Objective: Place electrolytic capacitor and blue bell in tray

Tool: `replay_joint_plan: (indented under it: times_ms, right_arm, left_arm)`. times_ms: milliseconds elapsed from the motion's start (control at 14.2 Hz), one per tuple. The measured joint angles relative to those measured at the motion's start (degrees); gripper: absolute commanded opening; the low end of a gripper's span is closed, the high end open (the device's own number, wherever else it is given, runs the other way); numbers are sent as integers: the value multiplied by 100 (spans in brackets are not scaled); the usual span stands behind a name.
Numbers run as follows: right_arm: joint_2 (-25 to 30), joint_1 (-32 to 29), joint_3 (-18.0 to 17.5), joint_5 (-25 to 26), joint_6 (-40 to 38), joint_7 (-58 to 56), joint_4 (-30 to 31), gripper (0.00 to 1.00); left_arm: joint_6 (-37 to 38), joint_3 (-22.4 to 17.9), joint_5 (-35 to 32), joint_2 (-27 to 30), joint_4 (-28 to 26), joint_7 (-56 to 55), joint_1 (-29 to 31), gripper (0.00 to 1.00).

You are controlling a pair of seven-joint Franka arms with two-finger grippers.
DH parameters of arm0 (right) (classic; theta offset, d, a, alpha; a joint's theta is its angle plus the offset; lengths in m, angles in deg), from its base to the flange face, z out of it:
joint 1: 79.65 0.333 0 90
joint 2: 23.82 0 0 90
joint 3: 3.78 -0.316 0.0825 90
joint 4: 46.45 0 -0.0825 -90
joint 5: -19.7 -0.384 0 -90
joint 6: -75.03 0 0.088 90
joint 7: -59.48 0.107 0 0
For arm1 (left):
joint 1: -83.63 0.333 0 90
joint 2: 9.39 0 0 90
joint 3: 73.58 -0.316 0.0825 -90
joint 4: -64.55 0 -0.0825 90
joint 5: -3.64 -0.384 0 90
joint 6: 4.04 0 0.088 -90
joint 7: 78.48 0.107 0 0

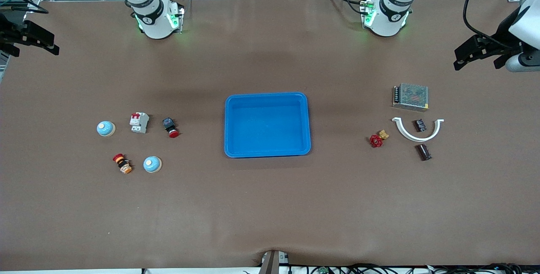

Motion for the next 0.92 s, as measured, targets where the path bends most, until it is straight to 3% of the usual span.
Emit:
replay_joint_plan:
  times_ms: [916]
  right_arm:
    - [-5, 0, 0, 0, 151, -4, 174, 100]
  left_arm:
    - [48, -100, 0, -265, -178, 5, 203, 100]
